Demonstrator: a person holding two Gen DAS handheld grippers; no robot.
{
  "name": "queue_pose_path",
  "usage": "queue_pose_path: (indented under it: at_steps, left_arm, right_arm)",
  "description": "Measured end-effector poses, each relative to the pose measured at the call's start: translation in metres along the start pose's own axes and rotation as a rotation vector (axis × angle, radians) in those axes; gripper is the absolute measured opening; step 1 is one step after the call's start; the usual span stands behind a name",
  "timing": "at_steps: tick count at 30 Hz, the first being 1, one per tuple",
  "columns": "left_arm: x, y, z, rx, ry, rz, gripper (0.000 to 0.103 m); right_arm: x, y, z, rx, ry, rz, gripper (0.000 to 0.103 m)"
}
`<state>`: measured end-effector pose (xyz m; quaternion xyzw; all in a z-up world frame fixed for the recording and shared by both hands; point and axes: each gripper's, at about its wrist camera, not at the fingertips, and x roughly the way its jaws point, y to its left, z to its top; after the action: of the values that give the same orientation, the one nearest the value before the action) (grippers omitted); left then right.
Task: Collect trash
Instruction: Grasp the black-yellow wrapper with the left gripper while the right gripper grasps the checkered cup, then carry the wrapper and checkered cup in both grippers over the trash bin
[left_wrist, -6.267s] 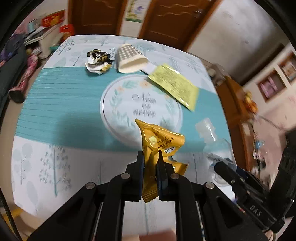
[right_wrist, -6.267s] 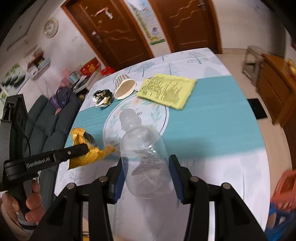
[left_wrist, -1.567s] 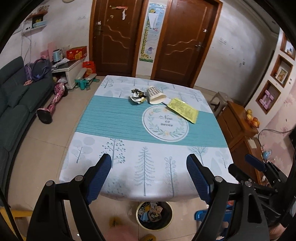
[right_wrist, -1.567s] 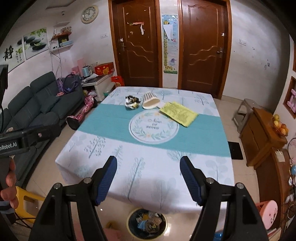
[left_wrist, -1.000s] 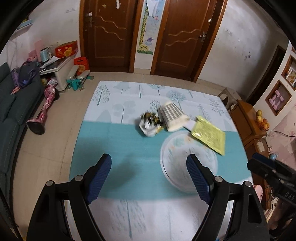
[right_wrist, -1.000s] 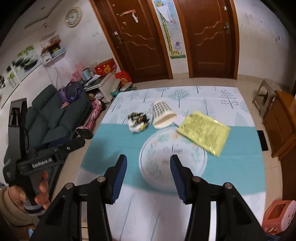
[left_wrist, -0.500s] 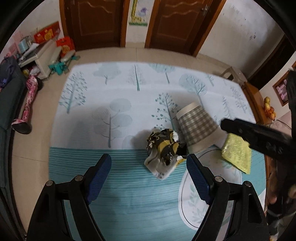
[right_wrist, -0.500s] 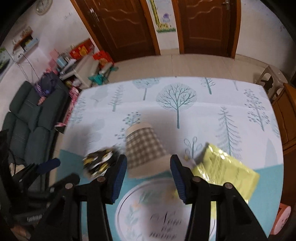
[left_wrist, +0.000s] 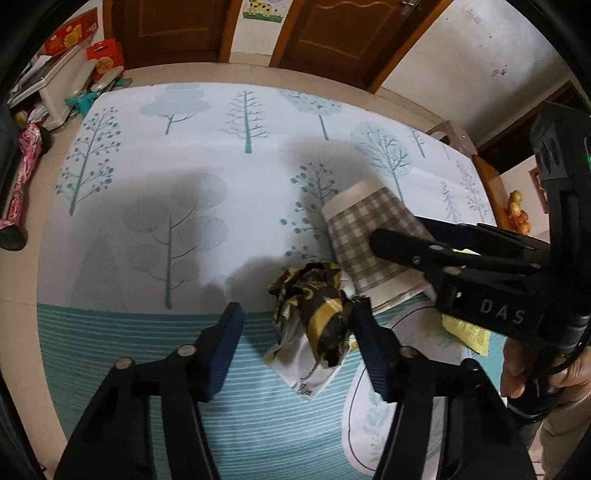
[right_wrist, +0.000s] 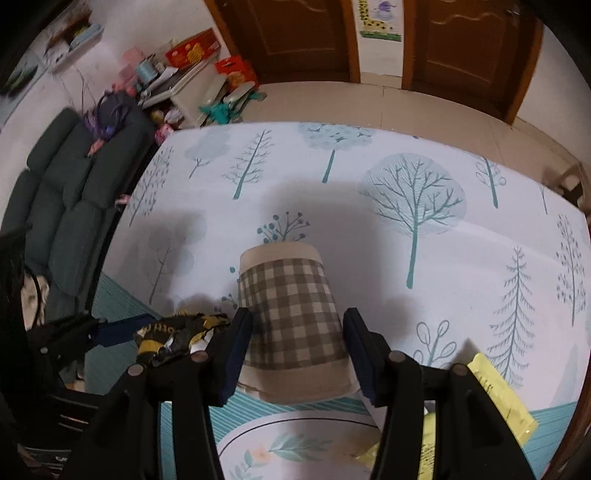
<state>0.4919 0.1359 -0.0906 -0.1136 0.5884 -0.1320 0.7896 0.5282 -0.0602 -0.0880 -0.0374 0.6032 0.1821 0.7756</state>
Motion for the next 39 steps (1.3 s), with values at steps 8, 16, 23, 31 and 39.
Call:
queue_pose_path:
  at_steps: [8, 16, 23, 31, 39]
  left_arm:
    - [-0.008, -0.010, -0.006, 0.043, -0.027, -0.021, 0.025]
    - [-0.051, -0.014, -0.033, 0.029, -0.074, -0.027, 0.024]
    - [-0.121, -0.044, -0.101, 0.077, -0.144, -0.029, 0.024]
    - [-0.179, -0.098, -0.209, 0.094, -0.205, -0.023, 0.024]
    - [-0.215, -0.167, -0.322, 0.145, -0.233, -0.028, 0.024]
  right_arm:
    - [-0.010, 0.009, -0.005, -0.028, -0.021, 0.016, 0.032]
    - [-0.057, 0.022, -0.044, 0.044, -0.139, 0.040, 0.027]
    - [-0.131, 0.036, -0.137, 0.129, -0.264, 0.032, 0.027]
    - [-0.210, 0.042, -0.271, 0.184, -0.356, 0.042, 0.027]
    - [-0.270, 0.032, -0.403, 0.235, -0.422, 0.036, 0.027]
